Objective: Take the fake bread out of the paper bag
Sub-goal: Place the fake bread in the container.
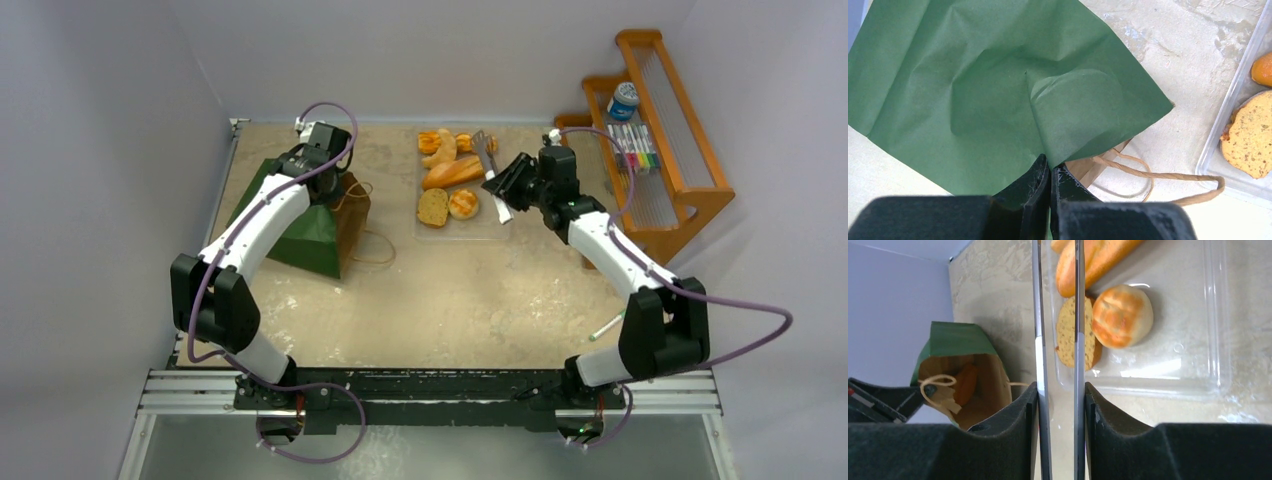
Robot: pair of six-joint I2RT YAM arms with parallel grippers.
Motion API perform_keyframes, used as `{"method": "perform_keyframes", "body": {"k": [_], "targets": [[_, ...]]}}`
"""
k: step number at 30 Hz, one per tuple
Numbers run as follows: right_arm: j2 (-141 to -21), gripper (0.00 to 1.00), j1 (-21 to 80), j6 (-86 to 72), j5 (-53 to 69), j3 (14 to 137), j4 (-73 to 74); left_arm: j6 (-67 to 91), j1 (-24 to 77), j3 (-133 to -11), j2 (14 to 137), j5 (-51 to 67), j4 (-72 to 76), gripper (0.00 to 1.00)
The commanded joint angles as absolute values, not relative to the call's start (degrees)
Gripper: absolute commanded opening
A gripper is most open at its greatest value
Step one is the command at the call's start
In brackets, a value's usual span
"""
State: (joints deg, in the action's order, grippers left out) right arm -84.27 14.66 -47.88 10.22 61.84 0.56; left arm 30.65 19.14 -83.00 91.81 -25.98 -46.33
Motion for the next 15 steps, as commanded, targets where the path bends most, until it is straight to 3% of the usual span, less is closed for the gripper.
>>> {"method": "perform_keyframes", "body": {"k": [1,15], "targets": [[-77.05,0.34,16.09,-44.78,11.05,57.69,-1.87,29.62,18.44,-85.61,90.18,-24.82,-44.88,0.00],[-63.97,0.32,32.55,-44.49,8.32,47.47,-0.67,24.62,18.55,-87.18,90.20,-13.49,-42.63,0.00]]}}
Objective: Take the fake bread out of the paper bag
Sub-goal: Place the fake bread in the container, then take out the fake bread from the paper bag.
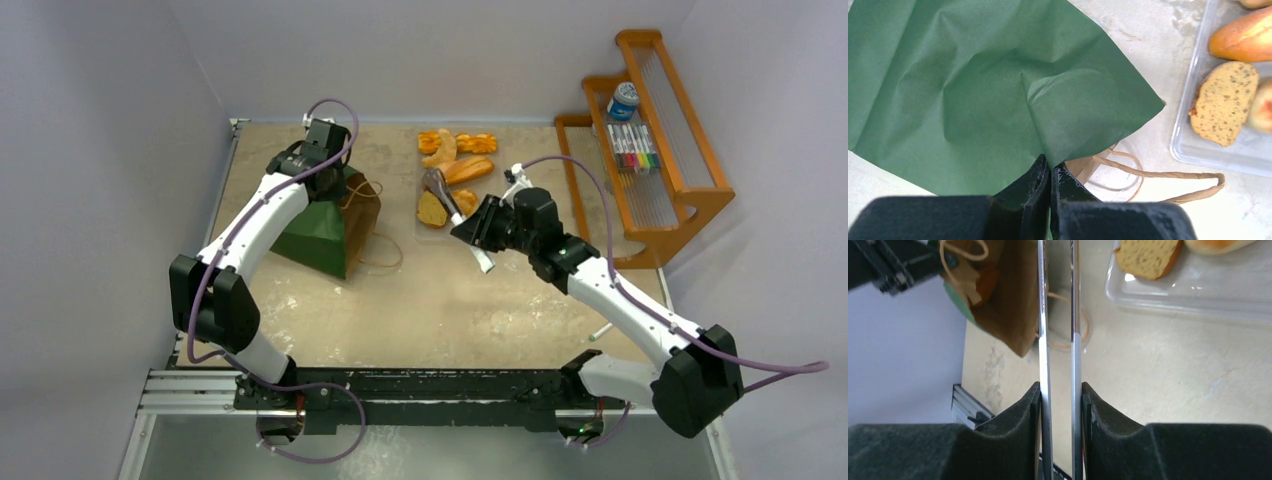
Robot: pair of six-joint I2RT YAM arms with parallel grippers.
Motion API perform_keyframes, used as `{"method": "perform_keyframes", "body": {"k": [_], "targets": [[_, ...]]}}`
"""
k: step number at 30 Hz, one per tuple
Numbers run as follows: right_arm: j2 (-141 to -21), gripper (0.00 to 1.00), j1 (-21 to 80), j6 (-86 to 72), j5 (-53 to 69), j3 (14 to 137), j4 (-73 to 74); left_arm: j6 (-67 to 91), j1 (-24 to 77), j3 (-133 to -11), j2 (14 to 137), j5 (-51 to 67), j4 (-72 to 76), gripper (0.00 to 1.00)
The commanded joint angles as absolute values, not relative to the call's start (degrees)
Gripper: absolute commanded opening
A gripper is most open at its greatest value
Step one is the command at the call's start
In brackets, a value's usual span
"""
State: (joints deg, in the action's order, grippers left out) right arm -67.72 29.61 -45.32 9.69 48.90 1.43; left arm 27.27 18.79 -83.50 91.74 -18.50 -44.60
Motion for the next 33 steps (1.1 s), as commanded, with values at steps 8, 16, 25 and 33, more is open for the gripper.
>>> {"method": "perform_keyframes", "body": {"k": [8,16,25,33], "targets": [[-62.34,0.32,44.52,-46.05,6.88,44.99,-3.65,22.85,18.55,-88.50,90.88,-10.13,-43.69,0.00],[-66.32,0.32,51.59,-46.67,6.22,45.88,-8.13,20.93,18.70,-90.35,91.31,-8.45,-46.62,0.00],[-76.92,0.32,51.98,-47.77,9.86,49.17,-15.96,20.69,19.06,-89.89,87.96,-7.00,-49.24,0.00],[-89.14,0.31,54.64,-49.98,10.48,54.93,-22.08,19.39,19.15,-88.85,84.36,-4.99,-51.47,0.00]]}}
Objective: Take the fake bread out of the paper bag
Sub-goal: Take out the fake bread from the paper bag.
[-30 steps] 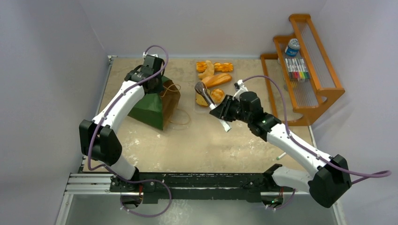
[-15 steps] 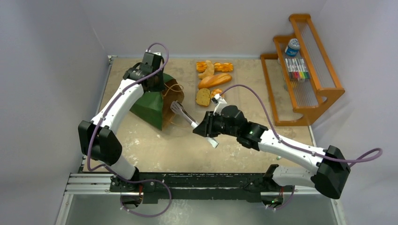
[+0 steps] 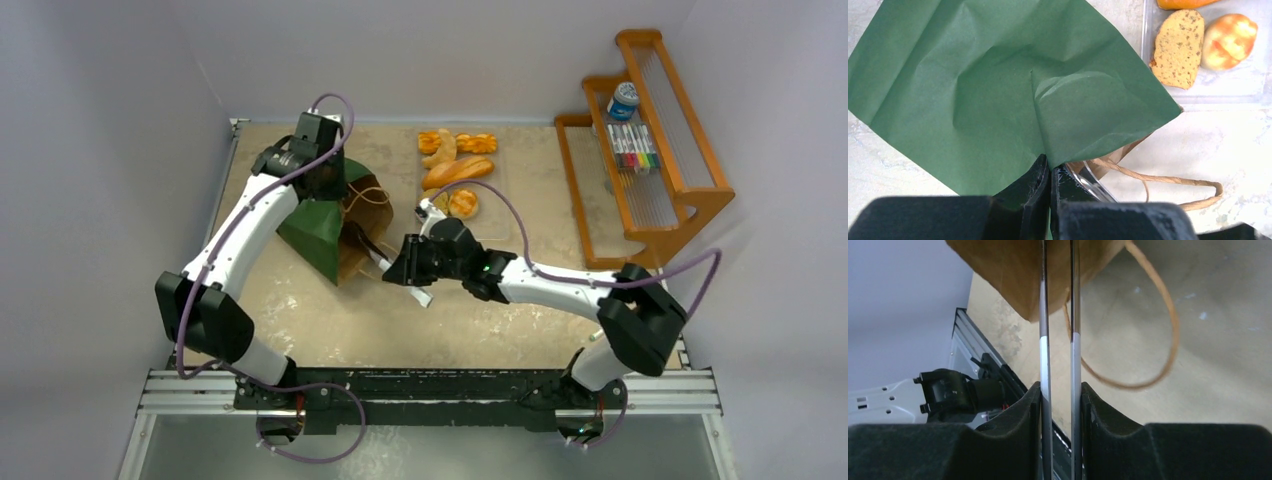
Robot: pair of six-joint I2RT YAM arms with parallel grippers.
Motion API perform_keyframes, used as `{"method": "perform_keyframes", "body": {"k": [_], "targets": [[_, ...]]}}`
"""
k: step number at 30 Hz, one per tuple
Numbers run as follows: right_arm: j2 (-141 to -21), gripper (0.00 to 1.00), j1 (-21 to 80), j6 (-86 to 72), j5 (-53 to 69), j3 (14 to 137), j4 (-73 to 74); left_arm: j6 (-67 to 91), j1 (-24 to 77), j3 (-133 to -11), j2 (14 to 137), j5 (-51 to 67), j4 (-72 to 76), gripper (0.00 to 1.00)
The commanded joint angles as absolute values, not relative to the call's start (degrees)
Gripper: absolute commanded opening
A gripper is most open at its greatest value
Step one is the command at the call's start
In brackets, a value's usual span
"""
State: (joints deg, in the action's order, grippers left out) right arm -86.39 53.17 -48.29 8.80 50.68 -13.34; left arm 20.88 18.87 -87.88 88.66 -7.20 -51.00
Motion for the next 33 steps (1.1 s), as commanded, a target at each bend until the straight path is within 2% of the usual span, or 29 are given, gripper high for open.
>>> {"method": "perform_keyframes", "body": {"k": [1,16,23,33], "targets": [[-90.43,0.31,54.93,-50.23,10.54,54.93,-23.06,19.34,19.15,-88.70,83.90,-4.99,-51.75,0.00],[-101.97,0.30,58.76,-52.57,8.47,60.56,-27.10,20.87,19.15,-88.68,78.64,-6.13,-56.52,0.00],[-103.03,0.30,59.10,-53.10,8.09,61.59,-25.88,22.27,19.15,-88.49,76.96,-5.50,-57.28,0.00],[-105.93,0.38,59.09,-53.45,10.93,65.37,-20.86,25.57,20.30,-81.94,72.99,-3.28,-52.30,0.00]]}}
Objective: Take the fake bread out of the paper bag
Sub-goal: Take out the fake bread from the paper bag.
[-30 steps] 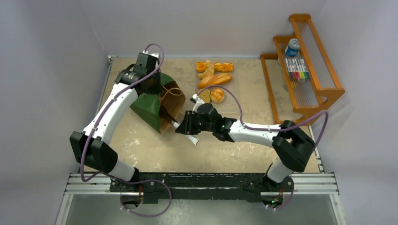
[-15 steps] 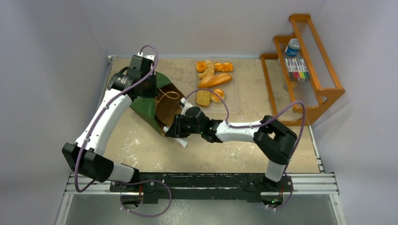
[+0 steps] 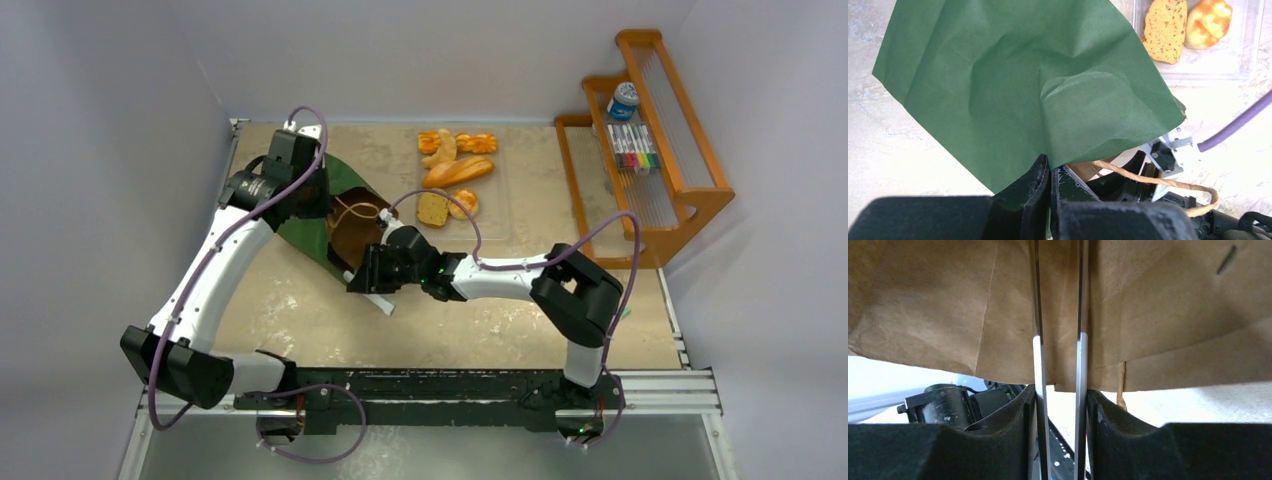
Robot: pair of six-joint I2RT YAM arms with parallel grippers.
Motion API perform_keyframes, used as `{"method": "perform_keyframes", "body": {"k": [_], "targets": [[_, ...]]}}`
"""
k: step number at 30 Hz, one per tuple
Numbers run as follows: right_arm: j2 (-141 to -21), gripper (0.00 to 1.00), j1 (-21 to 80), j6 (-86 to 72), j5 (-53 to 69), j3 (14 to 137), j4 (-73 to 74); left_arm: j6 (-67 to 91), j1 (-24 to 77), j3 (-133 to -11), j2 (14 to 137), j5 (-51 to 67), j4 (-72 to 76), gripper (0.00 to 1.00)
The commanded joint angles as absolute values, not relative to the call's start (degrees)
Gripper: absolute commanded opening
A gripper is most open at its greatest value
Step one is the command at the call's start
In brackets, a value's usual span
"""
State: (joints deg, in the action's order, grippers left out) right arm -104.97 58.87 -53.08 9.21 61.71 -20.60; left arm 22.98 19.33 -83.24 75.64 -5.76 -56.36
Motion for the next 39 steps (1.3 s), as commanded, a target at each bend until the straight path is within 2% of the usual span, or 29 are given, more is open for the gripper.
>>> {"method": "perform_keyframes", "body": {"k": [1,13,26,34,39], "targets": [[-106.33,0.38,59.12,-53.46,11.13,66.18,-20.42,25.83,20.61,-81.59,72.69,-3.26,-52.11,0.00],[-108.42,0.41,56.22,-56.71,13.02,70.10,-19.64,26.98,23.58,-78.66,71.50,-5.47,-53.58,0.00],[-102.39,0.41,48.70,-58.98,18.93,61.98,-24.09,27.09,24.36,-76.55,71.57,-10.43,-55.26,0.00],[-99.12,0.41,47.20,-57.53,20.52,60.72,-23.08,27.64,25.82,-76.76,73.48,-13.45,-54.55,0.00],[-101.45,0.41,47.20,-57.51,20.30,62.24,-23.95,28.46,26.75,-76.29,73.86,-13.37,-53.41,0.00]]}}
